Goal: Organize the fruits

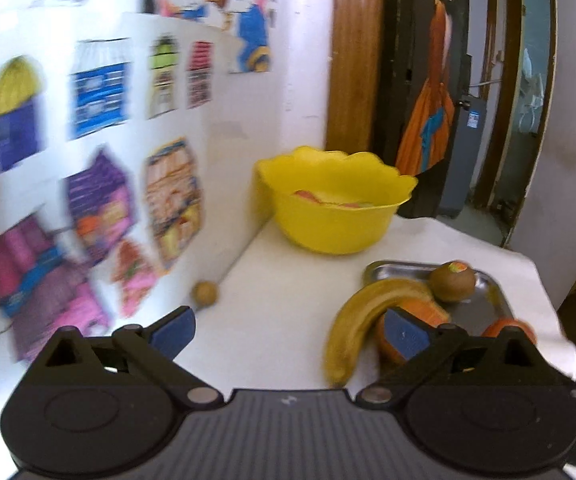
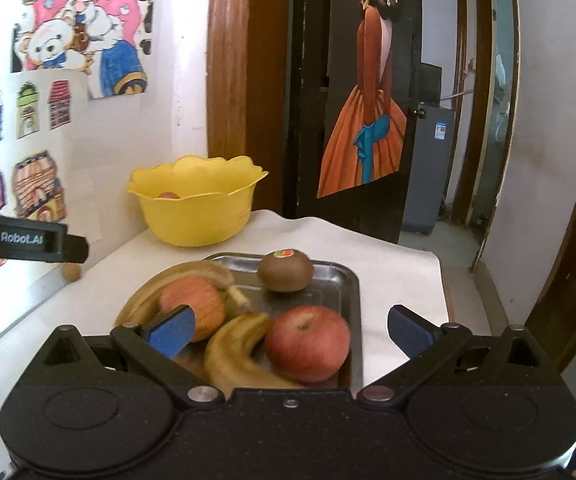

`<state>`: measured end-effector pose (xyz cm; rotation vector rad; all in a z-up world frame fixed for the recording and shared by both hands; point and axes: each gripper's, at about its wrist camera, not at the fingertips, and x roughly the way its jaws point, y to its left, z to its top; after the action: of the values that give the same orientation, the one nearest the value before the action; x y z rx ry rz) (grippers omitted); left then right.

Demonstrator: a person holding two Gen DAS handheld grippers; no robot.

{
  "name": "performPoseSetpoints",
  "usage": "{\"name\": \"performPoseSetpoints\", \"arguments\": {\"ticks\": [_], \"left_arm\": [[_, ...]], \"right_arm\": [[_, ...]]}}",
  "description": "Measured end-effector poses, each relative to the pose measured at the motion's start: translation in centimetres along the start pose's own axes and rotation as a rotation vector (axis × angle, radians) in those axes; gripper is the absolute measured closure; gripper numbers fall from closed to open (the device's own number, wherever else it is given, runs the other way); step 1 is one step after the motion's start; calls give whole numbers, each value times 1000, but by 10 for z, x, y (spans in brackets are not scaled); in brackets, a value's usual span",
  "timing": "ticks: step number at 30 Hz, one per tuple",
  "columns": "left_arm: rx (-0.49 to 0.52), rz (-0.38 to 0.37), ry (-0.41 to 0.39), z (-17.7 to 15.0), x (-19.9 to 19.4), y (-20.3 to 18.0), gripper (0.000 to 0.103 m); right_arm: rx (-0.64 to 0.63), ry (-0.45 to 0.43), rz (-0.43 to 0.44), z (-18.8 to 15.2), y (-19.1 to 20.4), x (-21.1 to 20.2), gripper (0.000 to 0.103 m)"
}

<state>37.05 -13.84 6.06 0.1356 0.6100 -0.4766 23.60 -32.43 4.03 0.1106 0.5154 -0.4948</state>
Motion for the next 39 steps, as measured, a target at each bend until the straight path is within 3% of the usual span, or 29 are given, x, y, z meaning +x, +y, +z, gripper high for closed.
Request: {"name": "performPoseSetpoints", "arguments": {"ticks": [8,17,26,39], "left_arm": [[-15,22,15,-29,-29,45,1],[-10,55,63,-58,-49,76,1],[-17,86,146,-97,-56,99,1],[-25,83,182,-111,-56,106,1]], "right_arm": [[-5,25,19,-22,39,-40,1],[-17,131,131,-62,89,-65,1],[-7,267,174,-86,117,-68,1],[10,300,212,-89,129,-62,1]]}}
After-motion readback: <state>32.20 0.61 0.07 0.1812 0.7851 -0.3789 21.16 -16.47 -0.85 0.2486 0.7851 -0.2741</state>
